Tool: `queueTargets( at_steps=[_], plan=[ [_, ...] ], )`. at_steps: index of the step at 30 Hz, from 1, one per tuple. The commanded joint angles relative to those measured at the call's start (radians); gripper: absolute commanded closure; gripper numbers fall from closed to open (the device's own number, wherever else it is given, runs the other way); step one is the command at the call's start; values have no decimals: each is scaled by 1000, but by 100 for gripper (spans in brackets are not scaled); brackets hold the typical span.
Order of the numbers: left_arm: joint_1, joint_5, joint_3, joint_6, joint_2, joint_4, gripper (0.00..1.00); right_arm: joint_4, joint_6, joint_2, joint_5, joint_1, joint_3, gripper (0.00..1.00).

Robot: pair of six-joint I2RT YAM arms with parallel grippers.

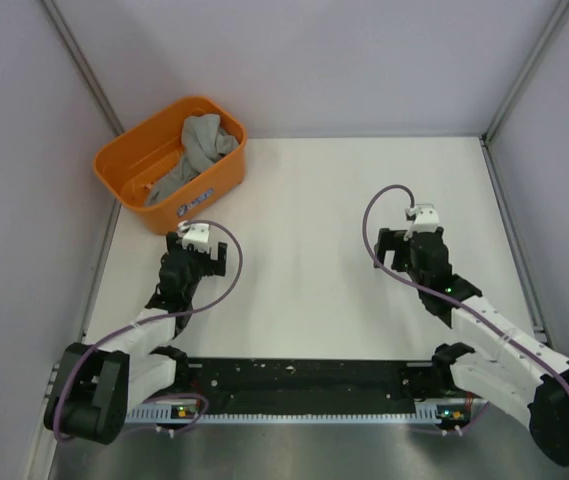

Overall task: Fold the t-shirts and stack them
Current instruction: Grab crumpled tshirt from bin with the left arm

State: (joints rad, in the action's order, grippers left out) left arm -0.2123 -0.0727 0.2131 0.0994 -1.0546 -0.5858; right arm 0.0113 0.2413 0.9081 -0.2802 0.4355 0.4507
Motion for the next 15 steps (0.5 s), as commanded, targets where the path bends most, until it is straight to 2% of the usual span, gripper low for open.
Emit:
queueTargets(
  at_steps=[1, 4, 5, 6, 10, 13, 15],
  plan=[
    [1, 66, 43, 14, -1, -6, 1, 44, -14, 17, -24, -9, 40, 1],
    [1, 291, 112, 172, -18, 136, 1, 46, -14, 28, -17, -9, 57, 1],
    [1, 360, 158, 225, -18, 261, 1, 42, -14, 29, -13, -9, 63, 1],
    [1, 422, 223, 312, -21, 452, 1, 36, -16, 32, -4, -7, 74, 1],
    [1, 719, 513, 589, -60, 974, 1, 23, -25, 34, 36, -9, 111, 1],
    [-1, 839, 786, 719, -114, 1300, 1, 22, -25, 38, 71, -9, 141, 1],
    [-2, 849, 937, 737, -155, 1388, 1, 19, -23, 44, 81, -9, 164, 1]
  ],
)
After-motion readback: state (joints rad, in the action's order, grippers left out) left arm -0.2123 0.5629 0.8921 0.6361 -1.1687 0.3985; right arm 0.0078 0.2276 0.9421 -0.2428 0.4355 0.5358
